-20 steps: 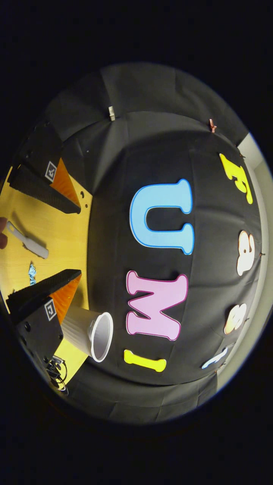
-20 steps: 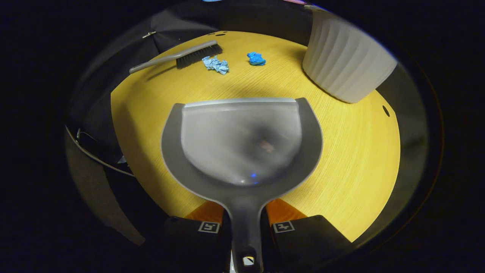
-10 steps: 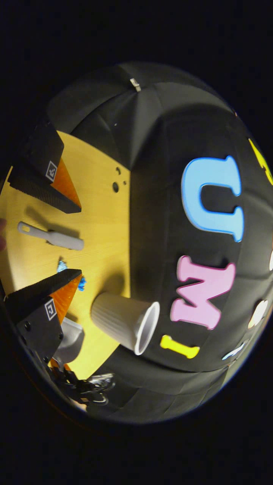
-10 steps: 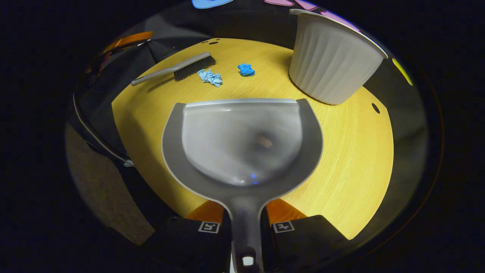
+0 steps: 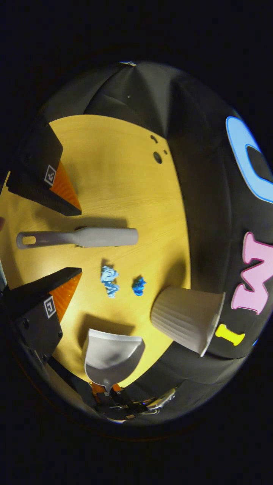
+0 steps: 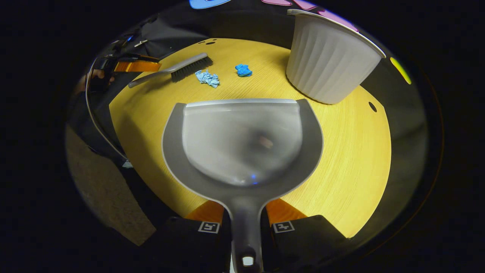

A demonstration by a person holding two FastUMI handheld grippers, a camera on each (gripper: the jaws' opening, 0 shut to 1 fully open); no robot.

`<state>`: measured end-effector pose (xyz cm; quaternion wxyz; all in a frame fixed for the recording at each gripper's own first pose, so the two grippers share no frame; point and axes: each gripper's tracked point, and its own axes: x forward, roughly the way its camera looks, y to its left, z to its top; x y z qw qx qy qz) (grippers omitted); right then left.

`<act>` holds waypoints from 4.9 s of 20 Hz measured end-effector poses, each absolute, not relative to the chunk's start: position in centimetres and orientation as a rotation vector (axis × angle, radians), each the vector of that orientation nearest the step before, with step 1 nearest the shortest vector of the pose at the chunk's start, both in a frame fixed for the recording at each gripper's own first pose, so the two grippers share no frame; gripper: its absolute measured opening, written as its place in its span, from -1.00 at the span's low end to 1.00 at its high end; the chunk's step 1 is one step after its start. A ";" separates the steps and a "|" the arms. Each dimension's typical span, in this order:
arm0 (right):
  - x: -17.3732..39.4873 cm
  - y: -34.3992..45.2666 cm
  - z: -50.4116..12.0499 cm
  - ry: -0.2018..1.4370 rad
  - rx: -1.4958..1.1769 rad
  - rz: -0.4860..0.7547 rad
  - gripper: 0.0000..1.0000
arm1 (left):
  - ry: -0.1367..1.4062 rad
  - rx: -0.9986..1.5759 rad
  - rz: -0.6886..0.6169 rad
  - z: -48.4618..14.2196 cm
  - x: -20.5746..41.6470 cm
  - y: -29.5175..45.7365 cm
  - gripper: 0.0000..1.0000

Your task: Pick up the small broom and dustpan from the desktop, sweep the trash into the dustpan with the broom, and then empty the trash into the garbage bin.

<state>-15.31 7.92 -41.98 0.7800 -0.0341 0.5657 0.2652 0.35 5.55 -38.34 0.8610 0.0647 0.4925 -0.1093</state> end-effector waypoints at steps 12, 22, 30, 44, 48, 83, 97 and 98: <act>-15.7 8.1 -41.7 1.226 -0.083 0.546 -0.29 | 1.237 0.198 -0.225 -44.8 0.3 6.6 0.44; -15.3 8.3 -41.3 1.254 -0.124 0.606 -0.29 | 1.247 0.273 -0.255 -44.9 1.3 5.9 -0.48; -12.3 8.4 -42.3 1.344 -0.243 0.669 -0.29 | 1.117 0.264 -0.241 -41.8 6.0 3.2 -0.45; -9.4 10.5 -43.6 1.362 -0.279 0.768 -0.29 | 1.171 0.252 -0.364 -44.7 7.3 -2.1 -0.45; -9.0 10.6 -43.5 1.339 -0.292 0.785 -0.29 | 1.168 0.236 -0.448 -45.0 6.9 -5.2 -0.51; -9.5 -10.4 -30.2 1.193 0.127 0.053 -0.29 | 1.042 0.039 -0.463 -37.9 7.4 -1.0 -0.39; 4.1 -21.8 -24.4 1.299 -0.101 0.004 -0.28 | 1.044 0.070 -0.502 -38.8 5.7 -0.2 -0.45; 5.5 -22.1 -24.6 1.301 -0.126 0.006 -0.29 | 1.041 0.073 -0.504 -38.8 5.7 -0.2 -0.46</act>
